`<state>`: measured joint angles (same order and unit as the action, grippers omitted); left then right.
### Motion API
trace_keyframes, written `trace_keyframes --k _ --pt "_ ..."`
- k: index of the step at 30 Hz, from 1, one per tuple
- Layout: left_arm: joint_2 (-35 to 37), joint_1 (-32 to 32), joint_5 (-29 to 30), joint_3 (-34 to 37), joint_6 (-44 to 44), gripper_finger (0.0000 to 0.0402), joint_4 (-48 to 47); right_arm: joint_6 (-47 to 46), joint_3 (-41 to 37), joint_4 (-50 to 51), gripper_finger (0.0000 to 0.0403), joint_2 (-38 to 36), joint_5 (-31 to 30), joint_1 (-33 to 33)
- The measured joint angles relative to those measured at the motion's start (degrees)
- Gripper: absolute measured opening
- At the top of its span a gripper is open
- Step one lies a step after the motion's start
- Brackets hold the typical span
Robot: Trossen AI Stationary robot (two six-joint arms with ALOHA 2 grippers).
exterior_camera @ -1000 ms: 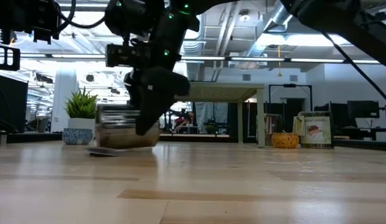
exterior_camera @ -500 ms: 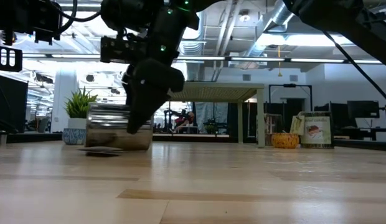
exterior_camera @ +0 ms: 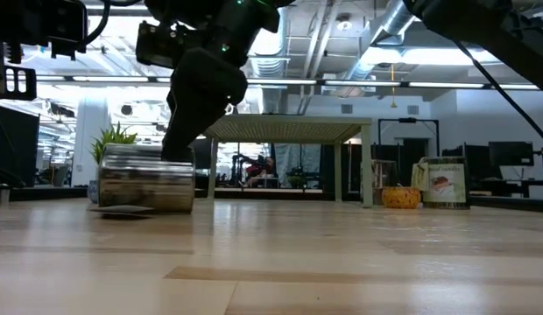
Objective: Pick & Place candle stick holders
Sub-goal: Put the bottom silver scented candle on the shelf
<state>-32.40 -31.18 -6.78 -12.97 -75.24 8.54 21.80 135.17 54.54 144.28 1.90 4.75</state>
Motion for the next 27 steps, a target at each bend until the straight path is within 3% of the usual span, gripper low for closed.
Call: trace_keyframes --k 4,13,21,27 --pt "0.0 0.0 0.97 0.0 1.91 0.0002 -0.04 0.02 -0.24 -0.8 0.0275 -1.81 -0.7 0.04" --pt "-0.38 -0.02 6.18 0.02 6.21 0.0002 -8.01 -4.13 -0.19 -0.74 0.0368 -3.06 0.35 -0.74" --pt "-0.37 0.13 7.22 2.01 8.66 0.0002 -10.84 -1.92 -0.24 -4.14 0.0376 -2.44 -0.16 0.6" --pt "-0.34 2.15 17.32 10.43 1.27 0.0002 -11.02 -4.83 -0.76 -4.37 0.0374 -2.44 -0.43 -0.35"
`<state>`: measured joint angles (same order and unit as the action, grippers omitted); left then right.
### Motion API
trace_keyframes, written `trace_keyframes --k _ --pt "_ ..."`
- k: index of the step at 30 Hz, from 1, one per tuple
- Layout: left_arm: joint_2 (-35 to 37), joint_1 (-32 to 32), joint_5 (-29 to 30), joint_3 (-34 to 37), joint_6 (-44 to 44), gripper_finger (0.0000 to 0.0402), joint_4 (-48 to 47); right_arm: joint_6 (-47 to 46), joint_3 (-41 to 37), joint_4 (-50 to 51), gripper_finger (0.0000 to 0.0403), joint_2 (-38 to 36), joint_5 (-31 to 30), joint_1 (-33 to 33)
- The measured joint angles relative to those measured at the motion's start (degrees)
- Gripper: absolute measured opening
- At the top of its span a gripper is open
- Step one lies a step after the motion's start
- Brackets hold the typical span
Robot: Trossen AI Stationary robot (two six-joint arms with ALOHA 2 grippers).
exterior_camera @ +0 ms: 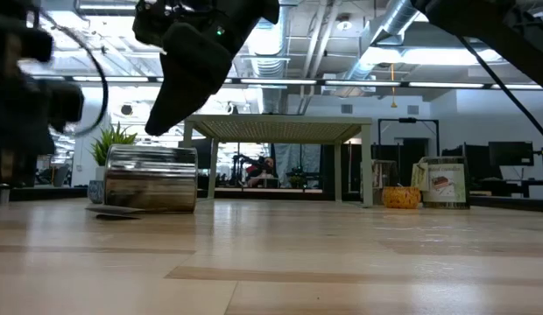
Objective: Pick & Place candle stick holders
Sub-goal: Put the bottom silver scented candle on the shelf
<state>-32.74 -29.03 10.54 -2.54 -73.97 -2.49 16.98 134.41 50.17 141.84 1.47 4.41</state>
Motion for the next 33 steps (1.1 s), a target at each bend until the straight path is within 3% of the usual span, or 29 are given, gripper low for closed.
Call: trace_keyframes --k 6,12,17,25,33 --pt "-0.66 3.79 5.04 1.4 1.48 0.0002 3.92 -1.42 0.0 -0.01 0.037 0.0 0.0 -0.05" --pt "-3.36 7.93 4.42 1.42 0.25 0.0002 4.89 -1.44 0.0 0.0 0.0368 0.0 -0.02 0.02" --pt "-8.73 9.19 1.36 0.06 0.0 0.0002 8.13 -1.45 0.0 0.42 0.0368 0.0 -0.04 -0.39" --pt "-18.88 9.17 1.64 -5.52 1.26 0.0001 9.58 -1.47 0.0 0.37 0.0368 0.0 -0.06 -0.5" --pt "-26.91 9.17 1.71 -6.8 1.68 0.0001 18.08 -1.62 0.02 0.42 0.0368 0.0 0.05 -0.48"
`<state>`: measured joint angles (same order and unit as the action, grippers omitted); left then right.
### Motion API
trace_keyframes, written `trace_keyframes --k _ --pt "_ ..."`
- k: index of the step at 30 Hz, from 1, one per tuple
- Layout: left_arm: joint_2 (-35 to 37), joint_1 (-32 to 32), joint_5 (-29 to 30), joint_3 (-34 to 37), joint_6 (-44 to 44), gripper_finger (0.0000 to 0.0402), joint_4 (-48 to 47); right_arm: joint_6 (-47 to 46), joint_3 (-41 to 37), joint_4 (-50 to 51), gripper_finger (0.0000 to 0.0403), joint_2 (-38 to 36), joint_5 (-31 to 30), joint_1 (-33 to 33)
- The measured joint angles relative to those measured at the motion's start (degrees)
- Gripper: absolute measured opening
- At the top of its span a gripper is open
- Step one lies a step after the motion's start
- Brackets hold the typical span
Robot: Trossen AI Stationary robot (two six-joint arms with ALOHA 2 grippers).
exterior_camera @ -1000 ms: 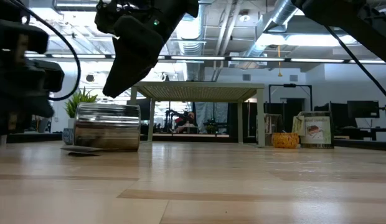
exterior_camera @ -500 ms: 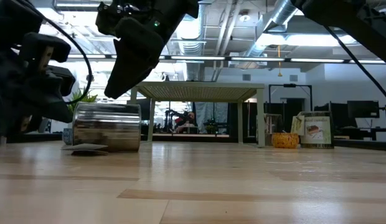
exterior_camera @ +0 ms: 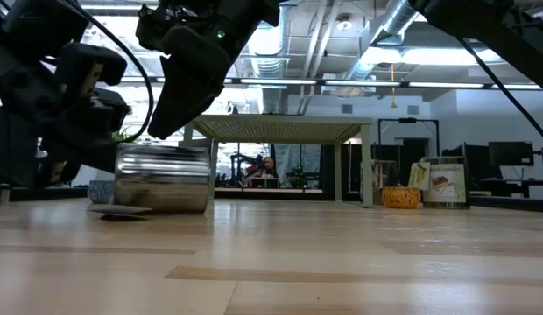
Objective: Pick & Place candle stick holders
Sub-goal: Put the bottom silver scented candle on the shelf
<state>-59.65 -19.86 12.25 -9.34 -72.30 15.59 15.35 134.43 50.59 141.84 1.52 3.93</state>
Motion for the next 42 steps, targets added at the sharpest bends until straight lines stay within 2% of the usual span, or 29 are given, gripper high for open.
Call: trace_keyframes --k 6,15,26,28,32,38,42 --pt "-2.44 0.85 0.26 -0.02 0.01 0.0001 4.18 -2.09 0.0 1.98 0.0369 0.0 1.56 0.22" --pt "-2.43 2.33 1.06 -0.02 1.41 0.0001 7.77 -4.86 0.02 3.83 0.0372 0.0 1.63 1.31" --pt "-2.83 2.14 0.84 -0.02 1.47 0.0001 8.24 -9.72 -0.83 2.9 0.0377 -0.04 1.46 1.48" --pt "-2.83 2.22 -1.25 -0.02 1.59 0.0001 8.16 -10.74 -0.83 2.57 0.0377 -0.04 1.46 1.54" --pt "-1.4 1.57 -9.78 -0.02 1.43 0.0001 7.05 -12.22 -0.85 2.97 0.0377 -0.02 1.68 1.93" --pt "2.33 1.56 -10.59 -0.02 0.21 0.0001 -0.23 -12.84 -0.33 2.87 0.0377 -0.13 0.96 2.74" --pt "6.42 1.57 -13.47 -0.02 0.0 0.0001 -6.77 -13.92 -0.33 3.9 0.0377 -0.13 1.18 2.85"
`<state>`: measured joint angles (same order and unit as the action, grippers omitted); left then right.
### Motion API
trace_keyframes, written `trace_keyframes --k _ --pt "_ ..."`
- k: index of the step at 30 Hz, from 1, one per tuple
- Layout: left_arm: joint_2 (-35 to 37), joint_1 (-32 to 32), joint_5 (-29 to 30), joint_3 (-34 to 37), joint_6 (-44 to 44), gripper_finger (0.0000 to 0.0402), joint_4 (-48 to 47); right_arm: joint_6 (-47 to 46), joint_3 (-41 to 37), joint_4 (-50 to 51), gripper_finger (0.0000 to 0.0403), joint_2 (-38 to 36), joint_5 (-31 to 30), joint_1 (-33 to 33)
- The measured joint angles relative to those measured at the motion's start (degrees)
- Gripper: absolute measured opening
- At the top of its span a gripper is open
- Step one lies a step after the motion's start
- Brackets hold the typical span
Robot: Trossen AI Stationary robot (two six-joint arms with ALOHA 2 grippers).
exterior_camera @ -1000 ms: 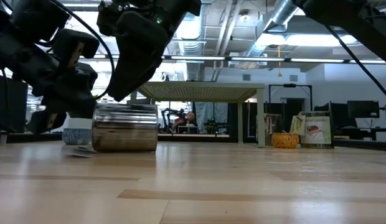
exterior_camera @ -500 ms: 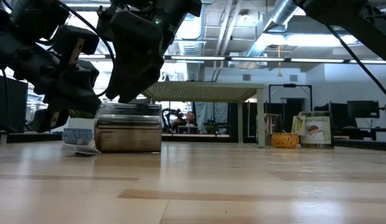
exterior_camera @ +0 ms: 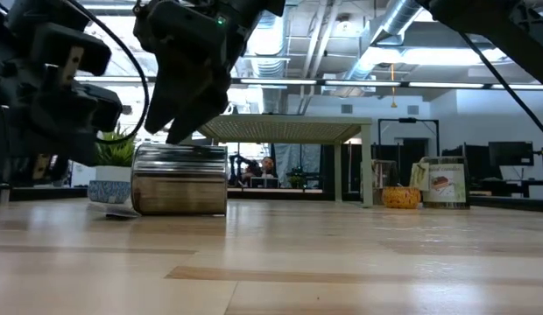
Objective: Pick & Place candle stick holders
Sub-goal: Put the bottom silver scented candle on the shelf
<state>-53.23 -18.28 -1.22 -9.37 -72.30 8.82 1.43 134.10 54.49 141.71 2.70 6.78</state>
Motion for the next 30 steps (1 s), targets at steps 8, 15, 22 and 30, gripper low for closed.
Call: trace_keyframes --k 8,15,22,30 --pt "8.02 -0.02 -5.29 0.0 -1.59 0.0001 -16.16 0.02 0.04 -0.23 0.0377 -0.02 0.16 0.08" --pt "15.26 -0.09 -7.42 0.02 -3.41 0.0001 -23.97 3.24 0.04 0.1 0.0378 -0.02 -2.38 0.94" --pt "18.28 -0.09 -7.44 0.02 -4.26 0.0002 -27.42 4.83 -0.44 -2.94 0.0393 0.0 -2.86 0.44" --pt "18.29 -0.09 -7.14 0.02 -4.19 0.0002 -27.41 2.39 -5.56 -5.33 0.0397 0.28 -1.23 -0.07"
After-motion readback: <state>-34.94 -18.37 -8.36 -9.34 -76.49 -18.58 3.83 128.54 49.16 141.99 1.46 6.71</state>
